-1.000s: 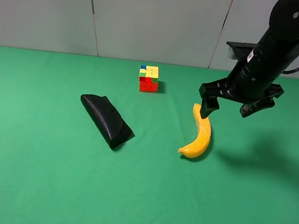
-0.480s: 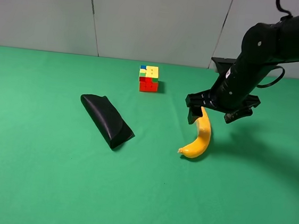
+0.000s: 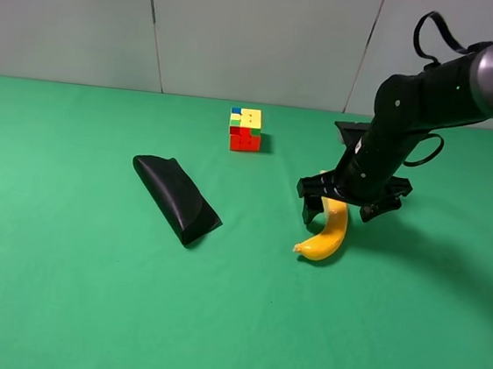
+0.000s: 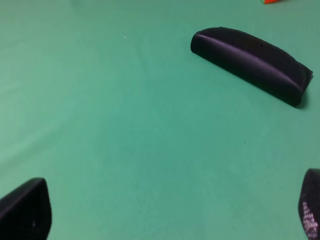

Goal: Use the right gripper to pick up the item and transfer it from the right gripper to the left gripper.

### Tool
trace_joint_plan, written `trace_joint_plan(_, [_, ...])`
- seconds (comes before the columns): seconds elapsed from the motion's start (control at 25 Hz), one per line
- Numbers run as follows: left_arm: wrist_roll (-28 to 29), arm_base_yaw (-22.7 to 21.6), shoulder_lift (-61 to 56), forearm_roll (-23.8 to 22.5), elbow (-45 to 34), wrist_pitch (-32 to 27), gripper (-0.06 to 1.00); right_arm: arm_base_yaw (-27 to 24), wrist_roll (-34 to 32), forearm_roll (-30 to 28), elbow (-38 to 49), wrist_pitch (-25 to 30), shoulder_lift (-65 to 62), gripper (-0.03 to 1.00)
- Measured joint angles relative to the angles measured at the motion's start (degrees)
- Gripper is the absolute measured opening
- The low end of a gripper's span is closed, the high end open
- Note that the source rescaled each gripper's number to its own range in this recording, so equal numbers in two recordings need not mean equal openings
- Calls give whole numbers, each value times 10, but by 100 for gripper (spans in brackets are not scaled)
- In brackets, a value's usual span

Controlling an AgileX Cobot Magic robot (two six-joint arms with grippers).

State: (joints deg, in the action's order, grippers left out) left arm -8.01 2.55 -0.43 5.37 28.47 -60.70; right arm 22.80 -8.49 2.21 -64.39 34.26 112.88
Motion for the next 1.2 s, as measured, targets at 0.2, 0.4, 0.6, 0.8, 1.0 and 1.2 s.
trace_joint_plan(0.2, [0, 0, 0, 0, 0, 0, 98, 0, 0, -1, 0, -4, 2, 100])
trace_joint_plan(0.4, [0, 0, 0, 0, 0, 0, 98, 0, 0, -1, 0, -5, 2, 61])
trace_joint_plan(0.6, [0, 0, 0, 0, 0, 0, 98, 0, 0, -1, 0, -5, 2, 21])
trace_joint_plan(0.8, [0, 0, 0, 0, 0, 0, 98, 0, 0, -1, 0, -5, 2, 0])
trace_joint_plan(1.0, [0, 0, 0, 0, 0, 0, 98, 0, 0, -1, 0, -5, 2, 0])
trace_joint_plan(1.2, [0, 0, 0, 0, 0, 0, 98, 0, 0, -1, 0, -5, 2, 0])
